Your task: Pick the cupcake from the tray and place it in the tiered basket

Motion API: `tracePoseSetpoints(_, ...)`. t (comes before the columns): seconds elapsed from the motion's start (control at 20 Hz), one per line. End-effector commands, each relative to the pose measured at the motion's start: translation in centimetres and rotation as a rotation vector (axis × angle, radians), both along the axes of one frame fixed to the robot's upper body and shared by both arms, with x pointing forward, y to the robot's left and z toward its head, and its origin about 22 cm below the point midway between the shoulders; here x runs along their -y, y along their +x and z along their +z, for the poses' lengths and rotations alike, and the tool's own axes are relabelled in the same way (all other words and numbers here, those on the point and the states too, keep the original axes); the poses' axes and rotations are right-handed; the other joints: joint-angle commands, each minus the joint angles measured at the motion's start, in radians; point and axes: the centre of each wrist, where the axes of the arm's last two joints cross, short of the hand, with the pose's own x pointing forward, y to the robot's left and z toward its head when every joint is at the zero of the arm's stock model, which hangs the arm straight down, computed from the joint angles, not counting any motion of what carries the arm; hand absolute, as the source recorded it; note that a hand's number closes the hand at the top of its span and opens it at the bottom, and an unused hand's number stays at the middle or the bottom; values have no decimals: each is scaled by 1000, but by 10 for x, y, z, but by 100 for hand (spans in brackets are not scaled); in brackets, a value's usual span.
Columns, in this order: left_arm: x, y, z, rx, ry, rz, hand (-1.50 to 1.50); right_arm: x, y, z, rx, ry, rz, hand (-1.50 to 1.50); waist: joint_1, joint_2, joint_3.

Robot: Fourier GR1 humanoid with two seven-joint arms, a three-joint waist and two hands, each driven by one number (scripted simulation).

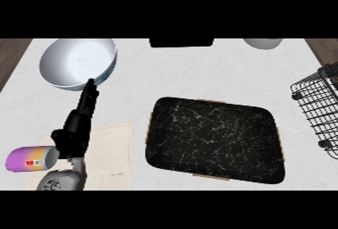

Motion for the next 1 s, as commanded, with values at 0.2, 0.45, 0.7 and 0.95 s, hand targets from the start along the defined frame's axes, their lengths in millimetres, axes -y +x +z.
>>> tracePoseSetpoints(0.2, 0, 10, -2, -5, 1, -12, 0, 30, -28, 122, 104, 82, -25, 150, 8, 3, -1)
tracePoseSetpoints(0.45, 21, 7, 15, 16, -3, -16, 0, 39, -28, 145, 120, 240, -37, 150, 28, 5, 1)
tracePoseSetpoints(0.7, 24, 2, 7, 3, -3, -40, 0, 45, -7, 153, 103, 405, -19, 150, 41, 7, 1)
tracePoseSetpoints(0.95, 14, 9, -4, 8, -1, -51, 0, 45, 25, 169, 149, 400, -81, 150, 43, 8, 1)
